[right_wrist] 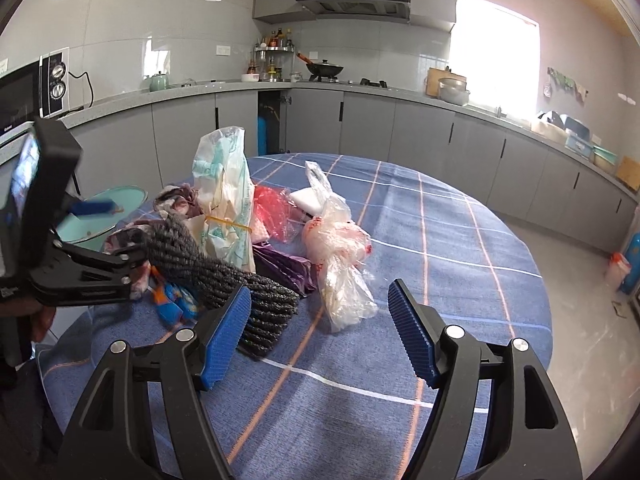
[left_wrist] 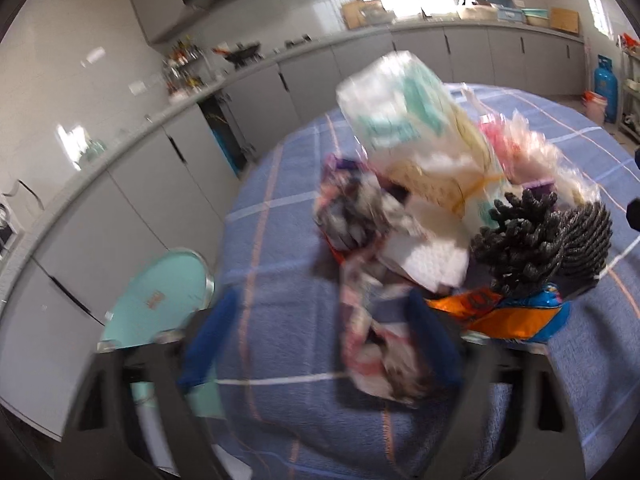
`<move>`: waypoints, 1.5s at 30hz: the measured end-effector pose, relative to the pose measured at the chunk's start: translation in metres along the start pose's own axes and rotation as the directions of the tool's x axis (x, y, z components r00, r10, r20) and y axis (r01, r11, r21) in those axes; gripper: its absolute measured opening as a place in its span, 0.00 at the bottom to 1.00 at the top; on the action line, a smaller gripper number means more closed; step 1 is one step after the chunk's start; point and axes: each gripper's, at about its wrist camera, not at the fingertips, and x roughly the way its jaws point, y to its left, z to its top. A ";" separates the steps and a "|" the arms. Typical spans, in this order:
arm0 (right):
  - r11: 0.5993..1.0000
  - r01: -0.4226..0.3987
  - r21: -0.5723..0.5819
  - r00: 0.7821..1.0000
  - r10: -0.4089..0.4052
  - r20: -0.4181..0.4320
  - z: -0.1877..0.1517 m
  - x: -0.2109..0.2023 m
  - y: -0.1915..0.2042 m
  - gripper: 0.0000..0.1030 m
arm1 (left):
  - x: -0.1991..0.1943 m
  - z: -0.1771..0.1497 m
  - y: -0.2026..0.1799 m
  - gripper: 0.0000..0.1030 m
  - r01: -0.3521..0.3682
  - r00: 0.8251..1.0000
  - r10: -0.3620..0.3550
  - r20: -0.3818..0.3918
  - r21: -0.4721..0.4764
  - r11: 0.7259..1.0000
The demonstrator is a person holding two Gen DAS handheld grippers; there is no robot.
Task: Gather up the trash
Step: 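Grasp the checkered cloth with the left tool while the right tool grasps the black mesh scrubber, then carry the checkered cloth and black mesh scrubber over the teal bin with both tools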
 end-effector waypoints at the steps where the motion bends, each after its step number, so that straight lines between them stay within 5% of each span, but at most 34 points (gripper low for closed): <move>1: 1.000 0.001 -0.006 1.000 -0.001 0.002 0.000 0.002 0.001 0.69 | 0.000 -0.001 -0.001 0.57 0.013 1.000 -0.013 -0.003 -0.002 1.000; 3: 1.000 0.002 -0.008 1.000 -0.002 -0.005 -0.001 0.007 0.002 0.69 | 0.000 -0.001 -0.002 0.26 0.033 0.999 -0.033 -0.009 0.007 0.999; 6: 1.000 -0.008 -0.004 1.000 0.008 -0.019 -0.002 0.014 0.004 0.69 | -0.004 -0.001 0.000 0.05 0.061 0.998 -0.061 -0.003 0.017 0.998; 15: 0.996 -0.075 -0.046 0.996 0.073 -0.042 0.009 0.024 0.021 0.67 | -0.031 -0.002 0.020 0.03 0.057 0.997 -0.058 0.055 0.014 0.998; 21: 0.988 -0.143 -0.052 0.983 0.135 -0.128 0.004 0.039 0.028 0.41 | -0.046 -0.003 0.031 0.03 0.040 0.996 -0.040 0.085 0.006 0.999; 26: 0.983 -0.172 -0.059 0.974 0.161 -0.158 0.001 0.039 0.032 0.02 | -0.053 -0.001 0.032 0.03 0.043 0.994 -0.043 0.103 0.000 0.999; 27: 0.983 -0.172 -0.058 0.974 0.161 -0.158 0.001 0.039 0.032 0.01 | -0.056 0.000 0.031 0.03 0.043 0.993 -0.043 0.111 0.004 0.999; 34: 0.984 -0.163 -0.064 0.979 0.154 -0.132 0.005 0.029 0.032 0.01 | -0.063 0.003 0.032 0.02 0.037 0.991 -0.037 0.130 0.004 0.999; 36: 0.982 -0.170 -0.078 0.980 0.160 -0.121 0.006 0.025 0.030 0.13 | -0.057 0.001 0.033 0.02 0.030 0.993 -0.030 0.116 0.000 1.000; 38: 0.983 -0.161 -0.086 0.983 0.151 -0.108 0.006 0.022 0.028 0.44 | -0.051 -0.002 0.035 0.02 0.027 0.994 -0.027 0.103 -0.003 1.000; 45: 0.977 -0.188 -0.105 0.970 0.168 -0.177 0.006 0.049 0.032 0.44 | -0.039 -0.008 0.037 0.02 0.020 0.997 -0.019 0.075 -0.008 1.000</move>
